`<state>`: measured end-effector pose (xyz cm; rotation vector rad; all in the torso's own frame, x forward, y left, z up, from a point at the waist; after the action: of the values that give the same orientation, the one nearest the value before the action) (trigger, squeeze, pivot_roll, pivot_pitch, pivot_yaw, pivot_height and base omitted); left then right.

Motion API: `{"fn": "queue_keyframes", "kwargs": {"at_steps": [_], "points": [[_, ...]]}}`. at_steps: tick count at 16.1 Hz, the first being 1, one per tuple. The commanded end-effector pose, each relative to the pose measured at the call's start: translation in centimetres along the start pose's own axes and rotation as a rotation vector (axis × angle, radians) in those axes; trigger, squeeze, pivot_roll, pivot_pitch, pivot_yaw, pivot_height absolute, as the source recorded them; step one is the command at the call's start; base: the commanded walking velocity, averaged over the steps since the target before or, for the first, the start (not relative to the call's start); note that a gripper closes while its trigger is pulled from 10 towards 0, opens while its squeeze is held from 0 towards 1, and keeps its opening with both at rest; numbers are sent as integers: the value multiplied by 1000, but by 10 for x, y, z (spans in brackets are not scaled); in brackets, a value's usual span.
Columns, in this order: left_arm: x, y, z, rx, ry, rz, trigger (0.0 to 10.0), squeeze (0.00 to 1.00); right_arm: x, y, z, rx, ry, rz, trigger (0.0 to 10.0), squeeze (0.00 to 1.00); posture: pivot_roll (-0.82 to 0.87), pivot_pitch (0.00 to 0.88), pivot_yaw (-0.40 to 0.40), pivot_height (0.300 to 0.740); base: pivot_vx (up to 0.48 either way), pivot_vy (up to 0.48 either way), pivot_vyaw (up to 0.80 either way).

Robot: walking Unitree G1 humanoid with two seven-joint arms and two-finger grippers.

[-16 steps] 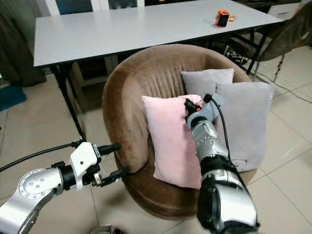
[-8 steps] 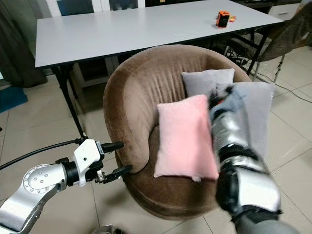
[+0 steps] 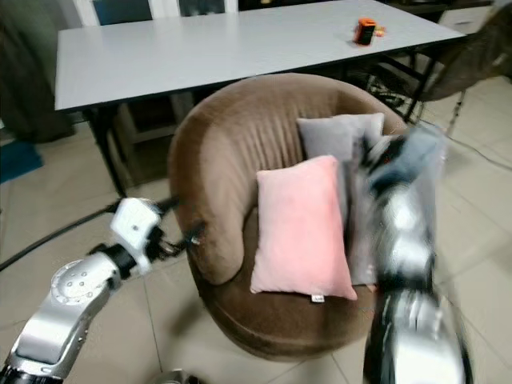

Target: Move the pillow to the sofa from floor

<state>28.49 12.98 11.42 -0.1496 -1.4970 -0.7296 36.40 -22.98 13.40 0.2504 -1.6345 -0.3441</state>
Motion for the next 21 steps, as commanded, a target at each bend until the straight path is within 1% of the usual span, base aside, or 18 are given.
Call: {"fn": "queue_keyframes", "kwargs": {"at_steps": [1, 2, 4, 5, 6, 8, 9, 10, 11, 12, 13, 14, 15, 16, 18, 19, 20, 21], "points": [[-2, 4, 1, 49, 12, -11, 10000, 0, 11, 12, 2, 15, -25, 36, 10000, 855, -12, 0, 21, 740, 0, 0, 0], [-3, 5, 2, 114, 17, -19, 10000, 0, 2, 18, 27, 17, -9, 68, 10000, 0, -21, 0, 17, 740, 0, 0, 0], [-6, 7, 7, 199, 30, -8, 10000, 0, -17, 25, 64, 5, 63, 69, 10000, 0, -50, 0, 10, 740, 0, -356, 0], [-9, 7, 12, 236, 41, 0, 10000, 0, -28, 21, 85, -35, 125, 78, 10000, 0, -54, 0, 8, 740, 0, -435, 0], [-12, 8, 15, 268, 53, 13, 10000, 0, -36, 16, 96, -71, 160, 104, 10000, 0, -58, 0, 8, 740, 0, -435, 0], [-12, 8, 15, 268, 53, 13, 10000, 0, -36, 16, 96, -71, 160, 104, 10000, 0, -58, 0, 8, 740, 0, -435, 0], [-13, 8, 16, 305, 52, 19, 10000, 0, -34, 20, 107, -85, 176, 179, 10000, 0, -82, 0, 11, 740, 0, -480, 0], [-12, 8, 10, 333, 40, 14, 10000, 0, -28, 23, 106, -65, 141, 271, 10000, 0, -88, 0, 11, 740, 0, -480, 0], [-10, 8, 7, 342, 34, 13, 10000, 0, -24, 23, 102, -57, 108, 299, 10000, 0, -90, 0, 12, 740, 0, -480, 0], [-10, 7, 6, 343, 33, 13, 10000, 0, -23, 23, 101, -59, 97, 301, 10000, 0, -90, 0, 12, 740, 0, -480, 0], [-10, 7, 6, 344, 32, 18, 10000, 0, -21, 19, 98, -77, 91, 332, 10000, 0, -91, 0, 10, 740, 0, -480, 0], [-10, 6, 6, 345, 33, 21, 10000, 0, -21, 17, 97, -95, 91, 395, 10000, 0, -94, 0, 13, 740, 0, -480, -500], [-11, 7, 7, 347, 34, 20, 10000, 0, -17, 14, 98, -143, 58, 442, 10000, 0, -92, 0, 13, 740, 0, -480, -506], [-12, 8, 7, 349, 34, 18, 10000, 0, -18, 14, 98, -147, 59, 443, 10000, 0, -93, 0, 13, 740, 0, -480, -494], [-14, 13, 10, 353, 40, 8, 10000, 0, -28, 10, 102, -167, 127, 351, 10000, 0, -91, 0, 15, 740, 0, -480, -497], [-14, 14, 10, 354, 41, 7, 10000, 0, -29, 10, 103, -163, 135, 351, 10000, 0, -90, 0, 15, 740, 0, -480, -456], [-15, 17, 11, 359, 43, 3, 10000, 0, -33, 8, 105, -155, 166, 331, 10000, 0, -90, 0, 18, 740, 0, -480, 0], [-15, 17, 11, 360, 43, 2, 10000, 0, -33, 6, 106, -165, 161, 338, 10000, 0, -91, 0, 19, 740, 0, -480, 0]]}}
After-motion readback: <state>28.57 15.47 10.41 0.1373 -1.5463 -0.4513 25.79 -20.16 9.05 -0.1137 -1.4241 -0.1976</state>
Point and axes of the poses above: a point about 5 cm out from each wrist's last joint towards the gripper, its own z axis pointing back from the gripper into the wrist, its own x axis along the axis of the wrist's last joint, y = z × x, the point moved 3 cm from there along -z, pointing out of the wrist towards the gripper, and after that the axes turned 9 degrees about -z, right-handed, at the moved point
